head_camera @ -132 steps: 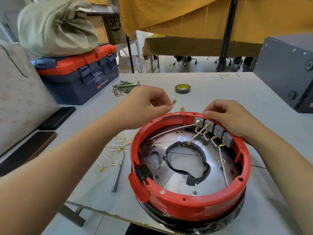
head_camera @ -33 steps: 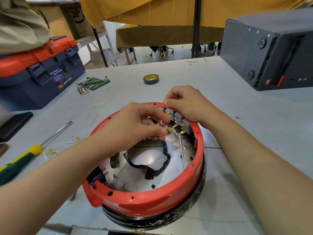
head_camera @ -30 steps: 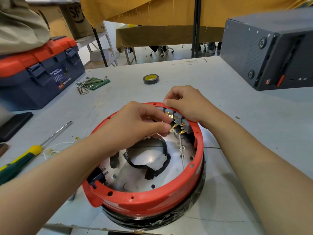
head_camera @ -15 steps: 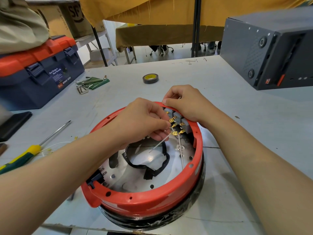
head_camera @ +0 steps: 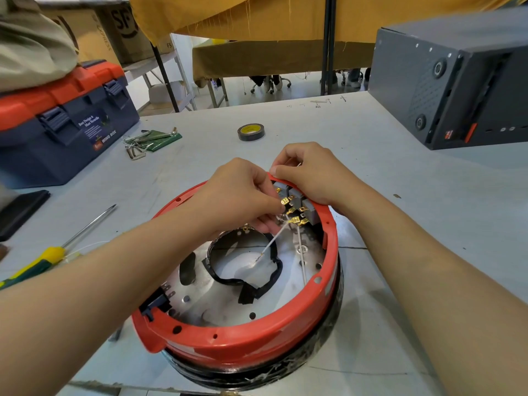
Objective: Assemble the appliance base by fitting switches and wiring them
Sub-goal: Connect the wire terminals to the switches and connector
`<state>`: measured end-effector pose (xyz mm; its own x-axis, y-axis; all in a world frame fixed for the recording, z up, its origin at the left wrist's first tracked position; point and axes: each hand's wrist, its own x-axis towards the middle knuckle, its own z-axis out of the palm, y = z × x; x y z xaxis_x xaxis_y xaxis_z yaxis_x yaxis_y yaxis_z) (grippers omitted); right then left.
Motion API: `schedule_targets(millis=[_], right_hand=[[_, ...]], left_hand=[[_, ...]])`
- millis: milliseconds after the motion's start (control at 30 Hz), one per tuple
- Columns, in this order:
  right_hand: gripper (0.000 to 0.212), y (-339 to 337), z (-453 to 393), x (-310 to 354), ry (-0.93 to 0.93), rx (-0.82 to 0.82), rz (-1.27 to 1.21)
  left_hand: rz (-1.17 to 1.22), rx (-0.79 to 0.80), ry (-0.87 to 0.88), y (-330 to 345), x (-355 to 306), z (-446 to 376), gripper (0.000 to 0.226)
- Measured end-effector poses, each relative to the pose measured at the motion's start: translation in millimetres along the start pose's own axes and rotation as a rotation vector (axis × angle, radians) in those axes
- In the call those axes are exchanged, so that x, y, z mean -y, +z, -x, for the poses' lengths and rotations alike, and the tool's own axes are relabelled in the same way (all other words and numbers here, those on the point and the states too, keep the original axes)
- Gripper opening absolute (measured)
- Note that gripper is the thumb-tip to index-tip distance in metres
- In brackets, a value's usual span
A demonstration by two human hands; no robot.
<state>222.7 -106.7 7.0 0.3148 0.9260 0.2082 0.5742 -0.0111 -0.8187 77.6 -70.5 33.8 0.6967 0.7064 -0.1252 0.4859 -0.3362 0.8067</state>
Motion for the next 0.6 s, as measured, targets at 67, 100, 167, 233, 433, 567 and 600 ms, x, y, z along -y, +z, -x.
schedule_targets(millis=[67,100,167,233,433,567,600], right_hand=[[0.008,0.3,0.2,0.6,0.005,-0.003,-0.008],[0.007,0.5,0.3,0.9,0.006,-0.003,-0.010],[0.007,0.6,0.2,1.0,0.007,0.000,-0.009],[0.007,0.5,0.0,0.9,0.010,0.000,-0.013],[0.007,0.8,0.3,1.3,0.011,0.002,-0.013],[0.007,0.0,0.7,1.9,0.007,-0.001,-0.011],[0.007,0.0,0.8,2.0,0.007,0.000,-0.011]], left_hand=[[-0.026,-0.004,-0.006,2.1,-0.9,-1.7,0.012],[-0.036,-0.005,-0.006,2.9,-1.5,-2.5,0.011],[-0.048,-0.006,-0.004,3.7,-2.1,-3.7,0.012],[-0.048,-0.011,0.000,3.6,-2.4,-3.7,0.013],[-0.048,0.006,0.002,3.2,-2.9,-3.0,0.013],[-0.043,0.004,0.000,4.7,-4.0,-4.0,0.012],[-0.039,-0.001,-0.002,5.2,-4.4,-4.1,0.012]])
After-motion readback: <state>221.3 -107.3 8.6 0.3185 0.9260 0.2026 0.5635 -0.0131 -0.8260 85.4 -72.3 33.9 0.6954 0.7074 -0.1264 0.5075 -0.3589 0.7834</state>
